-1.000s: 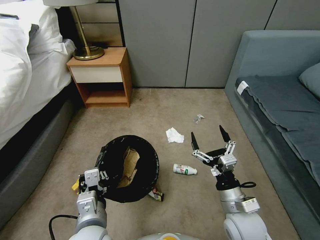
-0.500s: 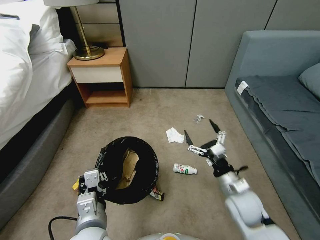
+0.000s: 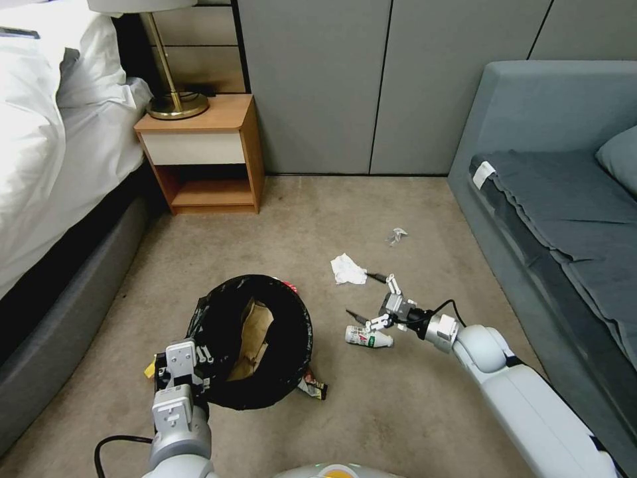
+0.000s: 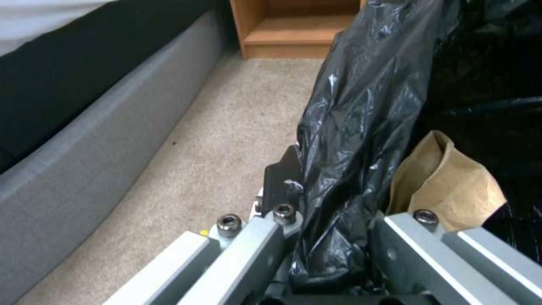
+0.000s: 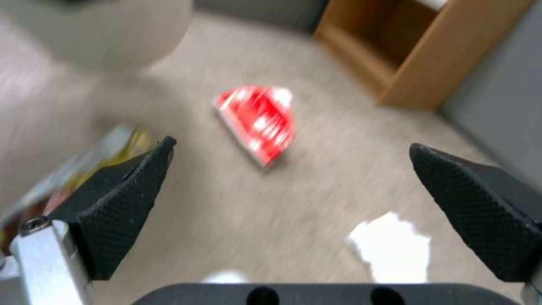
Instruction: Pick up the trash bin, then pick up the garbage from the floor and place it into the trash bin.
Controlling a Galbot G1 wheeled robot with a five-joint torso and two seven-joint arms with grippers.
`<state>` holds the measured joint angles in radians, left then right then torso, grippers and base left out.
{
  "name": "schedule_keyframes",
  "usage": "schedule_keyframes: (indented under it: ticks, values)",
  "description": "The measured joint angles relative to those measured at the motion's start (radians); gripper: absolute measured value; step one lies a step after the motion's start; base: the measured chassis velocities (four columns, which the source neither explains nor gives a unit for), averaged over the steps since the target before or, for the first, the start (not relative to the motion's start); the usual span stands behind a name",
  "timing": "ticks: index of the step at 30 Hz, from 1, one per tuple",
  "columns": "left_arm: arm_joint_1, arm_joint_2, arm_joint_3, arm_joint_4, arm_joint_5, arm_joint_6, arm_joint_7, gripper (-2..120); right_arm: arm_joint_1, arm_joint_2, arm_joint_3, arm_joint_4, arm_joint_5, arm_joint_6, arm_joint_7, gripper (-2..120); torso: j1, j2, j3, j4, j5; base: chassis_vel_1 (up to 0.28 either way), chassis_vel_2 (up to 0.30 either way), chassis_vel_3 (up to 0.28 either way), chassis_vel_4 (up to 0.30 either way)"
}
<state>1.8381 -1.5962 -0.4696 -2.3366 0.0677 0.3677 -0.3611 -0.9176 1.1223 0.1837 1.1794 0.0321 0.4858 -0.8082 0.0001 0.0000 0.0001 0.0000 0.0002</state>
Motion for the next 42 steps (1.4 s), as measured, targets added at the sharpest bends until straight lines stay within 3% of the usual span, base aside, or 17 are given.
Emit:
schedule_keyframes:
  ticks: [7,25,42]
  values:
    - [0.005,-0.003,0.003,0.004,0.011,0.000,0.000,1,0.053,0.026,0.026,-0.131,-0.124,0.005,-0.076,100,0.000,0.000,0.000,0.0001,0.0000,0.000,0.000,0.000,0.000]
    - [0.028,-0.010,0.013,-0.004,0.036,-0.010,-0.001,1,0.147,0.130,0.030,-0.370,-0.158,-0.027,-0.015,100,0.000,0.000,0.000,0.0000,-0.0001,0.000,0.000,0.000,0.000]
    - [0.023,-0.012,0.012,0.001,0.042,-0.013,-0.001,1,0.164,0.190,0.042,-0.488,-0.207,-0.069,0.032,100,0.000,0.000,0.000,-0.0001,-0.0002,0.000,0.000,0.000,0.000]
